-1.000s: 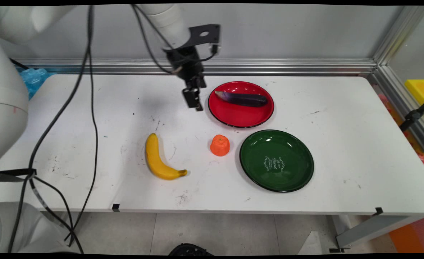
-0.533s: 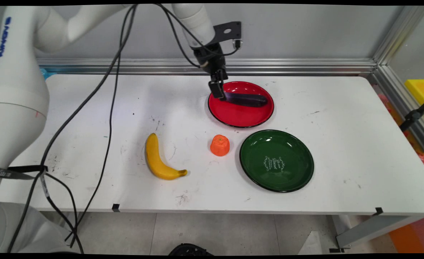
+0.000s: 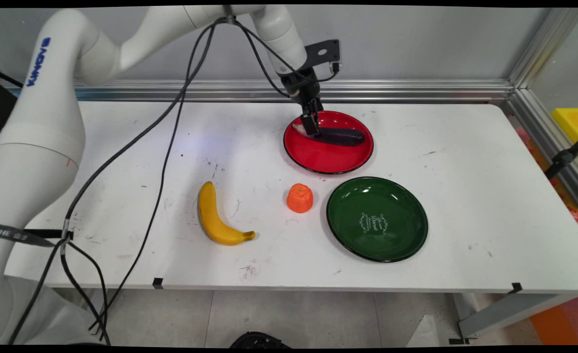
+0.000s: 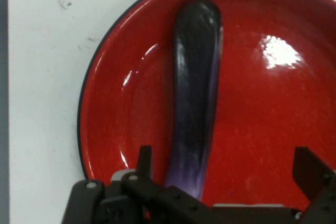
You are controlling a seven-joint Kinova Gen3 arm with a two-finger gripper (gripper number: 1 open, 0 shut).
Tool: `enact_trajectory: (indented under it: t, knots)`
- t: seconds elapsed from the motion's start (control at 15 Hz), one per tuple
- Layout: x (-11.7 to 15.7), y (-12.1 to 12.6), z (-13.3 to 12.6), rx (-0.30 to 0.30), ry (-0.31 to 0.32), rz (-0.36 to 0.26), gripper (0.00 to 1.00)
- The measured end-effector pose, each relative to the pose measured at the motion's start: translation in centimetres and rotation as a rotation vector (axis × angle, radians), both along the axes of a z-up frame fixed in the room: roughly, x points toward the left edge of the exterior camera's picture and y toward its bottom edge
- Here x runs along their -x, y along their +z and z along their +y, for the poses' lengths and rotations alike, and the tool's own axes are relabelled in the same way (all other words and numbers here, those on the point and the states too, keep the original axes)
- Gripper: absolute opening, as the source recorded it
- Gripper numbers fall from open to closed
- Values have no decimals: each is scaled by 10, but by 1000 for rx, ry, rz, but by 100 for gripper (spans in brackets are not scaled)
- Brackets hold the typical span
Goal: Pick up the eggplant from the red plate, then place the picked object on the table
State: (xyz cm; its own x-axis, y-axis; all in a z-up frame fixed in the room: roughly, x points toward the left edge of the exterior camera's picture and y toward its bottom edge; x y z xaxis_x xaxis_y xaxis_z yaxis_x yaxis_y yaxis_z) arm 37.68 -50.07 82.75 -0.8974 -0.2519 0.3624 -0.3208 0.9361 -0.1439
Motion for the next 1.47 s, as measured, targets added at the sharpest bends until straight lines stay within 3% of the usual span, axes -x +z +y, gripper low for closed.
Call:
enact_trajectory:
  t: [0.93, 1.0, 1.47]
  knots:
    - [6, -49, -23, -9, 5, 49, 100]
    - [6, -52, -24, -10, 5, 52, 0]
    - [9, -56, -23, -20, -1, 61, 0]
